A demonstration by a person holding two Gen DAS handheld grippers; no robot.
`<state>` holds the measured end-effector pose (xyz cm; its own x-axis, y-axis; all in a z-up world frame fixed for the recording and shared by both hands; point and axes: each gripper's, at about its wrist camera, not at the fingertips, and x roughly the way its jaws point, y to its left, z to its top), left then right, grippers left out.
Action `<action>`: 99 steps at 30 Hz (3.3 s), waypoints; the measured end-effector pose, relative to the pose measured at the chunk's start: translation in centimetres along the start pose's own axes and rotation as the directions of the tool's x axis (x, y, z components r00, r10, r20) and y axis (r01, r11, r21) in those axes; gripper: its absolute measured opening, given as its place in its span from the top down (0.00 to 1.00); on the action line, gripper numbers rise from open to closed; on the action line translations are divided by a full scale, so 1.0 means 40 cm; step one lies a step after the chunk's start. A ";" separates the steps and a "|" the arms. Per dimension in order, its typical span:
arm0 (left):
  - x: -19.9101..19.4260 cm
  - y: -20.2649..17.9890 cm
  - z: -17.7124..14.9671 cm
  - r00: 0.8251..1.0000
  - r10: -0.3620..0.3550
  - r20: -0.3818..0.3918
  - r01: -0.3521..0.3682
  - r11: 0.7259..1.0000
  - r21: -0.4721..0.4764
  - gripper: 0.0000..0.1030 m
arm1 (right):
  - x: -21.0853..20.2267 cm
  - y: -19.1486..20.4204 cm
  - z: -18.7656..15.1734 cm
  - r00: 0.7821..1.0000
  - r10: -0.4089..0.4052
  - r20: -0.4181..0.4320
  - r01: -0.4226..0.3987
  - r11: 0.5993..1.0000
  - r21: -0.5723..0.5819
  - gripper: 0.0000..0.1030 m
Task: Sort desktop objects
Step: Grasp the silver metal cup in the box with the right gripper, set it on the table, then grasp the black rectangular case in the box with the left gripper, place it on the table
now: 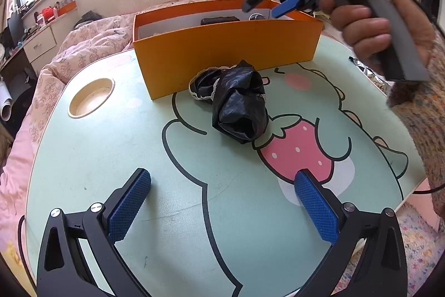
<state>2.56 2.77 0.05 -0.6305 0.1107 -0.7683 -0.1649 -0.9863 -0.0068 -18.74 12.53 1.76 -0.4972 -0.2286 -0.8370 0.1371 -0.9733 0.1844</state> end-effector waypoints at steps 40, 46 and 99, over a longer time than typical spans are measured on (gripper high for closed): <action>0.001 -0.007 -0.002 1.000 0.000 0.004 0.000 1.000 -0.001 0.00 | -0.162 -0.048 -0.479 0.992 -0.010 0.127 0.027 0.990 -0.139 0.04; 0.000 -0.009 -0.002 1.000 0.004 0.003 -0.004 1.000 0.001 0.00 | -0.123 -0.039 -0.492 0.991 -0.062 0.119 0.085 0.975 -0.204 0.00; 0.148 0.064 0.562 0.972 -0.204 -0.115 0.173 0.957 -0.234 0.39 | -0.137 -0.025 -0.493 0.990 -0.050 0.135 0.077 0.975 -0.208 0.00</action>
<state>-18.66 3.65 9.89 -0.4920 0.2947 -0.8192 -0.0890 -0.9531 -0.2894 0.74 15.22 -3.98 -0.6142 -0.1807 -0.7682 0.2730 -0.9620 0.0081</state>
